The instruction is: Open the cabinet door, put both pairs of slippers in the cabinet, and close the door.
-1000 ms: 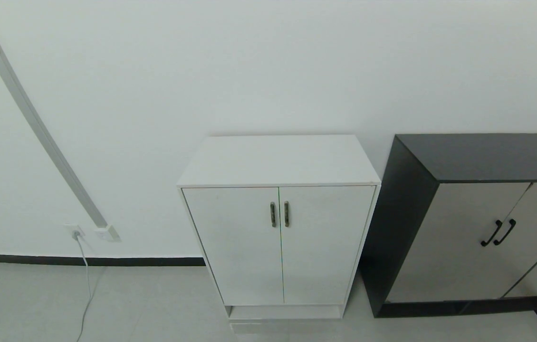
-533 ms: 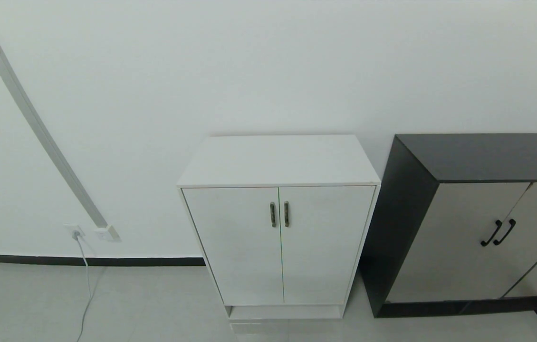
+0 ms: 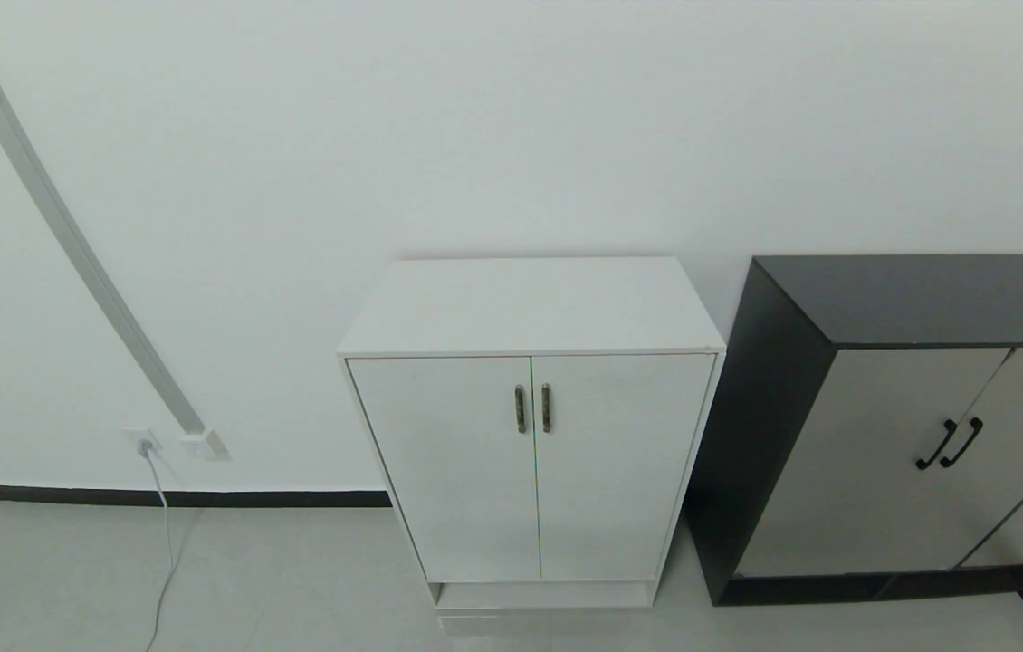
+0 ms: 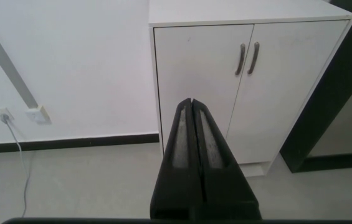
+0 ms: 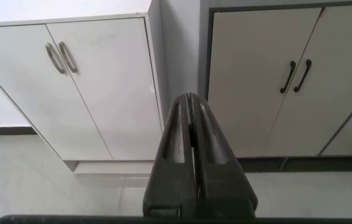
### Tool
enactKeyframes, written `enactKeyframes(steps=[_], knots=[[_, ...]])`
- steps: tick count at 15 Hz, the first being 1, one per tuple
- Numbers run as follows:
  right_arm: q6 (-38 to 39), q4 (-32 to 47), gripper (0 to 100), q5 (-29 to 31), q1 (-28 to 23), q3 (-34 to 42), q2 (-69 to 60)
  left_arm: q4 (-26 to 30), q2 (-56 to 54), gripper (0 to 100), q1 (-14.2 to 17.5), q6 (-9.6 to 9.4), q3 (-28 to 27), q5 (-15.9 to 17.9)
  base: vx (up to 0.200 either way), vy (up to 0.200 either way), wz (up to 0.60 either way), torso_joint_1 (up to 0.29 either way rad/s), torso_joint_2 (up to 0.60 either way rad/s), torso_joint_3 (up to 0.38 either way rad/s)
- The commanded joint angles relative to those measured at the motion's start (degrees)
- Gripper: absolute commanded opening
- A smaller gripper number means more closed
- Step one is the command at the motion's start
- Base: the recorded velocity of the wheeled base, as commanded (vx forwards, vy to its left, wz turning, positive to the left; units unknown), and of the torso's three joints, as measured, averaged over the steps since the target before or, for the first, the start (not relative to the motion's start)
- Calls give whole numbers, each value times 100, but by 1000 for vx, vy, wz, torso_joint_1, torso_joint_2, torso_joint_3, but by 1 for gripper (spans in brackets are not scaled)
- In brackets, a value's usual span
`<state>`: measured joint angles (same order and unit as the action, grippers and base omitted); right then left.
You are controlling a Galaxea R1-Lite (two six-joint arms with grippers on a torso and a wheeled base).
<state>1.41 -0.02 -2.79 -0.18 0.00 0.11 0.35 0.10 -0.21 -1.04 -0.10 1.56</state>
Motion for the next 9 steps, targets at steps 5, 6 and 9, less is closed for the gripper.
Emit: enactKeyframes(steps=[5,6,9], knots=[[-10,2,0,-2,1,0,-2,0,-1,0,3,-2,1,2,0,0,0,0,0,0],[-10,2,0,-2,1,0,-2,0,-1,0,-6,-2,1,2,0,0,0,0,0,0],[-18,11,0,-2,1,0,-2,0,-1,0,3,-2,1,2,0,0,0,0,0,0]])
